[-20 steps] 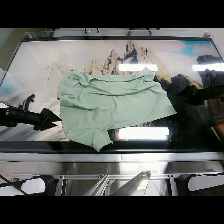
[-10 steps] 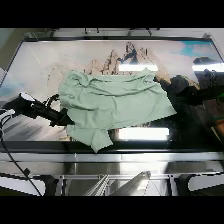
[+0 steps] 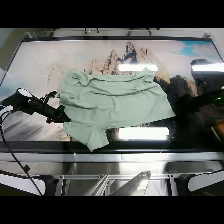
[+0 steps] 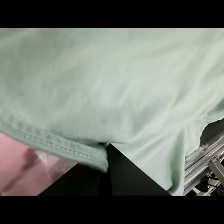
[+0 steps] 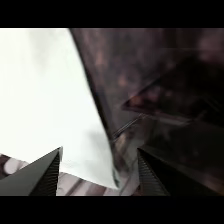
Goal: Fold the shirts.
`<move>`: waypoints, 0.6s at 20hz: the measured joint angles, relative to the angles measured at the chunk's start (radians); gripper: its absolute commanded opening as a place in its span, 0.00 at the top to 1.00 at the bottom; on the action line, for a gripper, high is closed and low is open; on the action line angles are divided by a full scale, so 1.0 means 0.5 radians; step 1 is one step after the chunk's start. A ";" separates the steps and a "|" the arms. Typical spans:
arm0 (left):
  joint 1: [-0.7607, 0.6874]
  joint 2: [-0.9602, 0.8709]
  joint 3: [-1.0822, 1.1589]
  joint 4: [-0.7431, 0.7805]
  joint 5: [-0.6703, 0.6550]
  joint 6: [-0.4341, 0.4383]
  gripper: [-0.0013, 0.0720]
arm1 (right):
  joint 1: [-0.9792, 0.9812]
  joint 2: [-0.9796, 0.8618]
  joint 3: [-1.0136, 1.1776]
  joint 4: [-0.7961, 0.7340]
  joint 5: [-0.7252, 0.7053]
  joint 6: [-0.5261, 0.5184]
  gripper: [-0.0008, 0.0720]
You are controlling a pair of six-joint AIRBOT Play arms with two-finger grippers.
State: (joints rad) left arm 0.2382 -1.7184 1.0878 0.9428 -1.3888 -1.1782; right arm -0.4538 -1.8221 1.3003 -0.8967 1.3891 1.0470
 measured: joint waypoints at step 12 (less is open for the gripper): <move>0.018 0.024 0.008 -0.056 -0.150 0.026 0.96 | 0.267 -0.152 -0.009 0.138 0.233 -0.045 0.97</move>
State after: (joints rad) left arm 0.2474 -1.7065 1.0916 0.9150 -1.4635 -1.1652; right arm -0.3202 -1.8980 1.2957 -0.8276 1.5055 1.0245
